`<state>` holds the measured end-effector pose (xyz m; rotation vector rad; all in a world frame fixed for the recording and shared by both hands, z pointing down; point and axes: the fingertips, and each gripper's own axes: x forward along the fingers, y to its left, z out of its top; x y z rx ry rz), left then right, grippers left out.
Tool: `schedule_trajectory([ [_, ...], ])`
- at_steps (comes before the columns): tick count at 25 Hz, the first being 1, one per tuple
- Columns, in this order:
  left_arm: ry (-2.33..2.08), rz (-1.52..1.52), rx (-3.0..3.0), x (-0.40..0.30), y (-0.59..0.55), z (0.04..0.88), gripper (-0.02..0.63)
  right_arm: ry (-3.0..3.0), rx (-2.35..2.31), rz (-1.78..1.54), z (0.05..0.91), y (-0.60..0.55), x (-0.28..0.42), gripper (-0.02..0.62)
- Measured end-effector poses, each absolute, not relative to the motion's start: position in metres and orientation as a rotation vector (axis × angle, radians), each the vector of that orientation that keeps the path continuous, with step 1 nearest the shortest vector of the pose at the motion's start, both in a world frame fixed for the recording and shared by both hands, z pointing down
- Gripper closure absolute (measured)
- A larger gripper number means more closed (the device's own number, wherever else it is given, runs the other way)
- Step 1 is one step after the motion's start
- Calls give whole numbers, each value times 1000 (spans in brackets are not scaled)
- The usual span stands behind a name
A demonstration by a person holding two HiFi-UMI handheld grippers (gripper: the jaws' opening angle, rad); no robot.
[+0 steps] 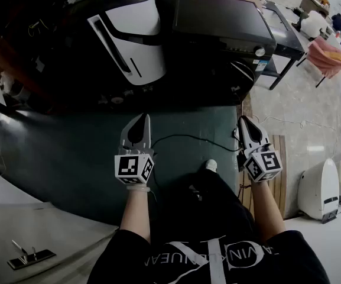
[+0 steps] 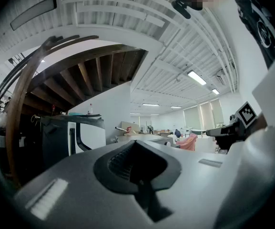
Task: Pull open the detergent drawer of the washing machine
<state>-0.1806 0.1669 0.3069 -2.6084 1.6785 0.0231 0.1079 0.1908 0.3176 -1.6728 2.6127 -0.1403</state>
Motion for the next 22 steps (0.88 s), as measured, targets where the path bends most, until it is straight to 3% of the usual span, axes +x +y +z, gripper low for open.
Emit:
schedule_trajectory([
  [22, 1715, 66, -2662, -172, 129, 319, 598, 2682, -1633, -211, 343, 167, 88, 575],
])
